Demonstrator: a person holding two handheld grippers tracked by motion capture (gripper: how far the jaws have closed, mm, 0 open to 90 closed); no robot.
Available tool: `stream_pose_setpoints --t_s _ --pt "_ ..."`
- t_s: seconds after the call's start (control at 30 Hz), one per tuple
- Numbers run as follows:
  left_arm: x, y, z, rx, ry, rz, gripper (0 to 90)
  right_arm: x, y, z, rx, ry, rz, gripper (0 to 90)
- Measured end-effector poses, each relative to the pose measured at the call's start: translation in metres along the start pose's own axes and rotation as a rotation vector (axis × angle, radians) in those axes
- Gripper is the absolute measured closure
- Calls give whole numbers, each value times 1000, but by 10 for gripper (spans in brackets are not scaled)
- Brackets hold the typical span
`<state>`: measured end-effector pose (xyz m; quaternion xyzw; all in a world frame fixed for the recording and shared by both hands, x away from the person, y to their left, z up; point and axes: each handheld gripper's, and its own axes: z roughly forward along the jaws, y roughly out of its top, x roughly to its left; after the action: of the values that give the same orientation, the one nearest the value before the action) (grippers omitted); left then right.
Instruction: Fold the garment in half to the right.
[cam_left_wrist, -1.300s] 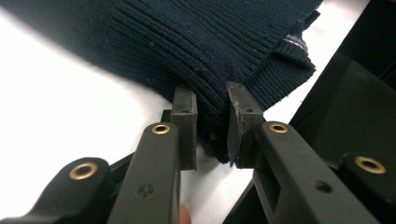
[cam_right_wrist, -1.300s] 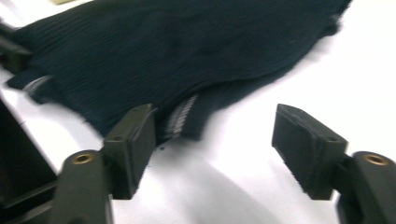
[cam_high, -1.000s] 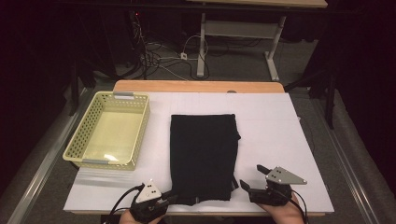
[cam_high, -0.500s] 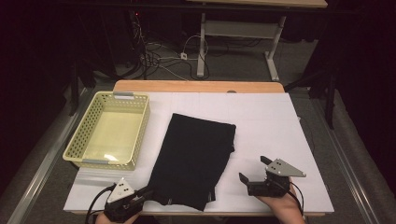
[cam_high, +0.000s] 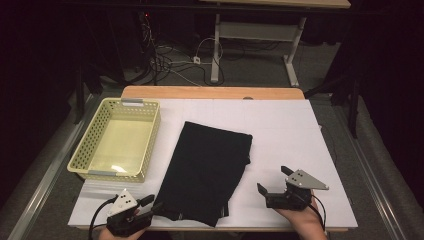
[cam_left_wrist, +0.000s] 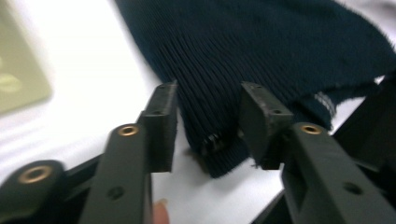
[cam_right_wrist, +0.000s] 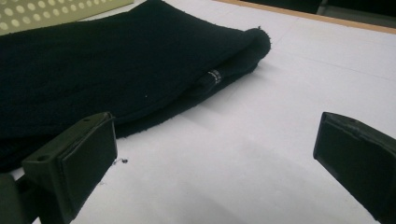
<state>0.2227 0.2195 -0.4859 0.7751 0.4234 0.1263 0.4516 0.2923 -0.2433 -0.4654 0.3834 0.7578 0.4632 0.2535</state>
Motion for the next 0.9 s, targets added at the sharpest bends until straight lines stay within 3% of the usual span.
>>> stream_pose_setpoints --t_s 0.13,0.27,0.37,0.5,0.9 --pt "1 3 1 -18 29 18 401 -2 -1 -1 4 -11 4 0" --pt "4 9 12 -2 46 46 359 -4 -3 -2 3 -24 16 0" --pt "3 15 21 29 56 52 297 -4 -5 -2 3 -32 15 0" --pt "-4 21 32 96 92 95 248 -2 -6 -2 8 -35 11 0" --pt "-4 27 39 220 95 60 218 -2 -11 -15 -1 -38 17 0"
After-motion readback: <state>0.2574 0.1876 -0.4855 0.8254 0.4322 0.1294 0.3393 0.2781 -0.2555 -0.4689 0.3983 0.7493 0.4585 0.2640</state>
